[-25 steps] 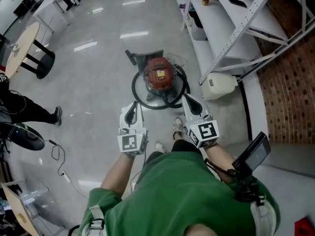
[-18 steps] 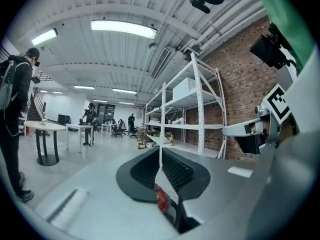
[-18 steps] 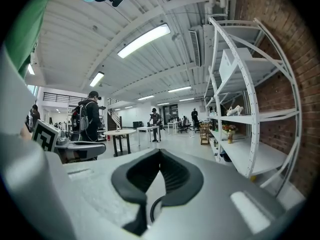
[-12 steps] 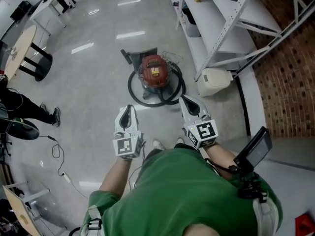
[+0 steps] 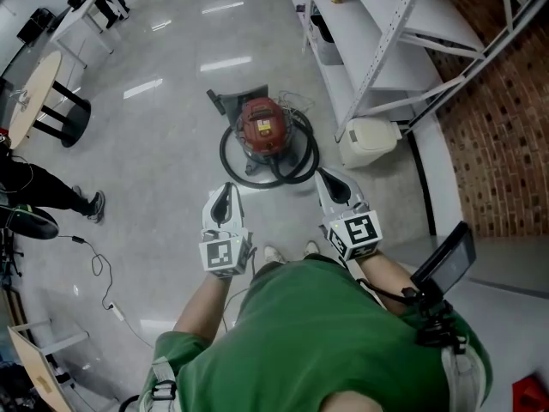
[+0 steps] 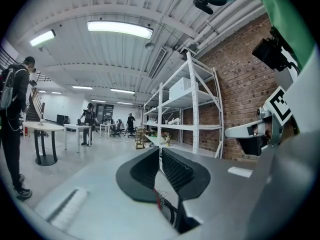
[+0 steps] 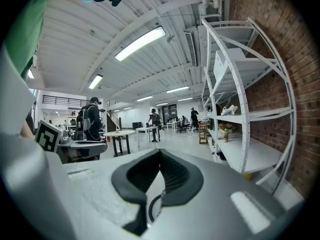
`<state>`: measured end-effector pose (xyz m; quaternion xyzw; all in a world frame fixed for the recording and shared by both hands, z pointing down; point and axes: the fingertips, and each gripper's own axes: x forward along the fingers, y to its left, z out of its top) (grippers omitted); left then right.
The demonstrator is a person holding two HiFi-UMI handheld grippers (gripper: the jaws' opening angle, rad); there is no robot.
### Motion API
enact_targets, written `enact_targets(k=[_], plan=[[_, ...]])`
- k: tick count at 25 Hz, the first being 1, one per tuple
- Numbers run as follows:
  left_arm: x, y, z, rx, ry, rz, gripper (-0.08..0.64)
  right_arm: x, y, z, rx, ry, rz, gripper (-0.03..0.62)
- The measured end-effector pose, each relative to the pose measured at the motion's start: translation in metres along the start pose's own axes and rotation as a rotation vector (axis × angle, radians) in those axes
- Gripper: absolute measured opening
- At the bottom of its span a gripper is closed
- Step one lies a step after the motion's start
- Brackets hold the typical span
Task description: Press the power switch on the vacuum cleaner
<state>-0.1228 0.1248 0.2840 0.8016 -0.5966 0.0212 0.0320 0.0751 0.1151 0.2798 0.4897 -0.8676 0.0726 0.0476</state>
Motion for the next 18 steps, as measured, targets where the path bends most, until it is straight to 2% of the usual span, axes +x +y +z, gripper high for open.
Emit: enact_targets(k=[18], plan=[[-0.008, -0.016, 0.002, 0.018, -0.003, 0.028, 0.025, -0.008, 0.005, 0.003, -0.014, -0.025, 0.039, 0.003]])
